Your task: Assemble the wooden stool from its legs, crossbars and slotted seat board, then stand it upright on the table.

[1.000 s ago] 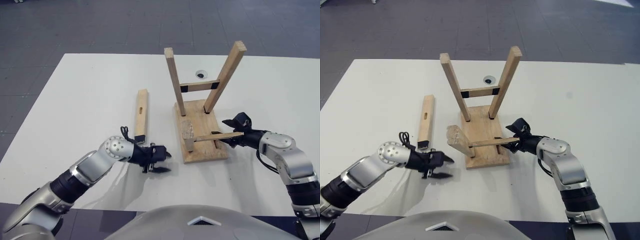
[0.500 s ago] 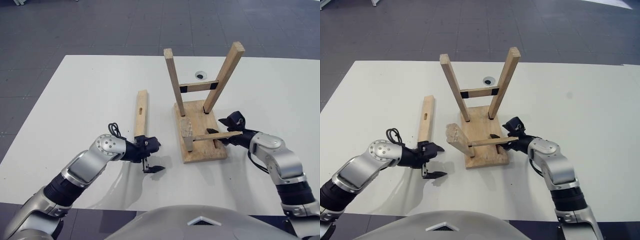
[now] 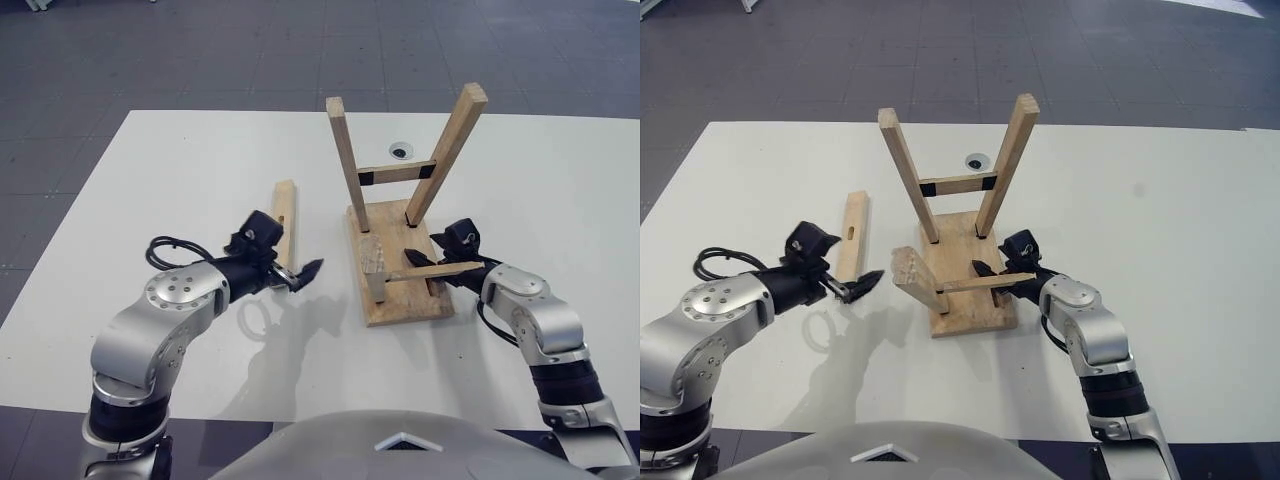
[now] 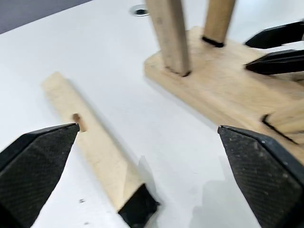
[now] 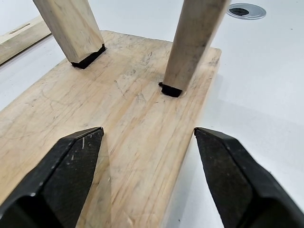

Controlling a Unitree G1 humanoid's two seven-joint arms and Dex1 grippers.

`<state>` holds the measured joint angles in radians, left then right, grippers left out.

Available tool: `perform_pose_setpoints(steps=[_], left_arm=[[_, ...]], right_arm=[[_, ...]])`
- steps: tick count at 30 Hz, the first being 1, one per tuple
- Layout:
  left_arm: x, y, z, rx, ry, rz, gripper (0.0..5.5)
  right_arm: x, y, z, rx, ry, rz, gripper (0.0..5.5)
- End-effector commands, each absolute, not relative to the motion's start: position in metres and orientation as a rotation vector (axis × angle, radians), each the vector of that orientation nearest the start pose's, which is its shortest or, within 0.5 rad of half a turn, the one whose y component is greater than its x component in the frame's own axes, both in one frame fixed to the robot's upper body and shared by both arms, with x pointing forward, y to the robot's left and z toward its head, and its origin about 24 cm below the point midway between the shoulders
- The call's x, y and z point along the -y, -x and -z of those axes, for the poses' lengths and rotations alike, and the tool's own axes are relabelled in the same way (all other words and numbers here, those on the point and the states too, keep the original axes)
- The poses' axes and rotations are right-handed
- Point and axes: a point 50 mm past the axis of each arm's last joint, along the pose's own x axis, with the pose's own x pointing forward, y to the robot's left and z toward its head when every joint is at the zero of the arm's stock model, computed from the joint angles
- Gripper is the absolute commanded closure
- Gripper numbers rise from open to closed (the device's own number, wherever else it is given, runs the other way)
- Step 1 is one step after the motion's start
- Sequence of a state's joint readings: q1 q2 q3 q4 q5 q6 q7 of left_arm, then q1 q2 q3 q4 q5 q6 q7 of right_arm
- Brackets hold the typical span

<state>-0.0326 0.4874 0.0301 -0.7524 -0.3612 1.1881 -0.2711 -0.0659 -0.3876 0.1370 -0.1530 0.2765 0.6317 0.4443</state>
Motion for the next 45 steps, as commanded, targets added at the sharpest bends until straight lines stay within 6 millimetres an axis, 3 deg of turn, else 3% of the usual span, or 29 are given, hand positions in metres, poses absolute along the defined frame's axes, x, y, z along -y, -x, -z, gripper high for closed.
perform_pose_setpoints(steps=[1,4,9,16,24,30,36,45], left_arm=[[-0.168,-0.216,-0.102,-0.499,-0.166,0.271,0.01],[-0.163,-0.214,-0.087,-0.545,-0.131,0.223,0.01],[-0.181,-0.213,-0.069,-0.576,-0.257,0.083,0.01],[-0.170,-0.203,-0.045,-0.641,-0.113,0.101,0.01],[-0.166,-0.203,-0.039,-0.659,-0.122,0.115,0.01],[-0.165,-0.198,-0.025,-0.697,-0.112,0.111,1.03],[-0.167,-0.195,-0.017,-0.707,-0.125,0.069,1.97],[-0.174,-0.193,-0.006,-0.676,-0.144,0.038,3.40]], right_arm=[[0.162,-0.234,-0.013,-0.619,0.053,-0.548,1.97],[0.161,-0.238,-0.019,-0.590,0.051,-0.533,1.97],[0.165,-0.249,-0.042,-0.477,0.008,-0.467,1.97],[0.175,-0.271,-0.083,-0.289,-0.051,-0.327,1.97],[0.182,-0.271,-0.084,-0.275,-0.072,-0.248,1.97],[0.209,-0.283,-0.110,-0.141,-0.143,-0.047,1.97],[0.240,-0.304,-0.164,0.042,-0.153,0.046,1.97],[0.240,-0.316,-0.231,0.238,-0.168,-0.002,1.97]])
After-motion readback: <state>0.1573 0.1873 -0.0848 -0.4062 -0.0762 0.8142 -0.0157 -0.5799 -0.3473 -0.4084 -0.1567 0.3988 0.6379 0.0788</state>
